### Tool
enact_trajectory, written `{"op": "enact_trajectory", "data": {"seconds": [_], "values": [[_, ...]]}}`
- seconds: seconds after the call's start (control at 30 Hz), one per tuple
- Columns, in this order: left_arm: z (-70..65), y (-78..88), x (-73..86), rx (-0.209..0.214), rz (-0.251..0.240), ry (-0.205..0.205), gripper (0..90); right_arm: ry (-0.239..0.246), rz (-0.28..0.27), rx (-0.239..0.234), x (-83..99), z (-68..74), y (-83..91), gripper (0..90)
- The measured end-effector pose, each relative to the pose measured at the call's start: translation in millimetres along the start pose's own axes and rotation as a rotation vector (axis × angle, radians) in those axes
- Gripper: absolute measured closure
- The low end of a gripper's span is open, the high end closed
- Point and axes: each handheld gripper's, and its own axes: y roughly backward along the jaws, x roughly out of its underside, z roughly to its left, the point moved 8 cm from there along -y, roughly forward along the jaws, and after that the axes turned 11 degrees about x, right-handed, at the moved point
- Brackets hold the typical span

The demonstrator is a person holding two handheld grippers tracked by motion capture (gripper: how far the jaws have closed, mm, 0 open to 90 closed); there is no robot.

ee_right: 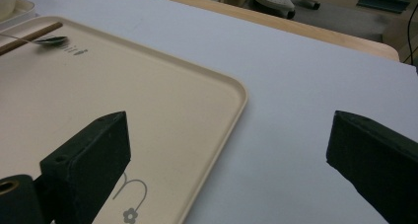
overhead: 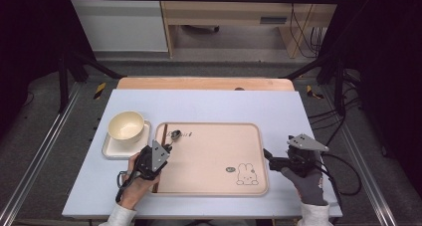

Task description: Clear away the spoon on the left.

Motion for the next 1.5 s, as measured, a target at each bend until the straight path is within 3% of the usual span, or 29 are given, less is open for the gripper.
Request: {"op": "enact_trajectory", "data": {"seconds": [0.63,1.23,1.5], "values": [[-8.3,-6.5,5.0,0.041,0.057,-0.05,70.4,-0.002,-0.004,0.002,-0.6,-0.8,1.1,3.4],[-16.2,-13.8,12.6,0.102,0.114,-0.023,36.4,-0.003,-0.007,0.003,-1.0,-1.4,2.2,3.4],[-21.4,-16.6,16.9,0.137,0.138,-0.011,29.0,-0.006,-0.005,0.001,-1.0,-1.1,2.6,3.3]]}}
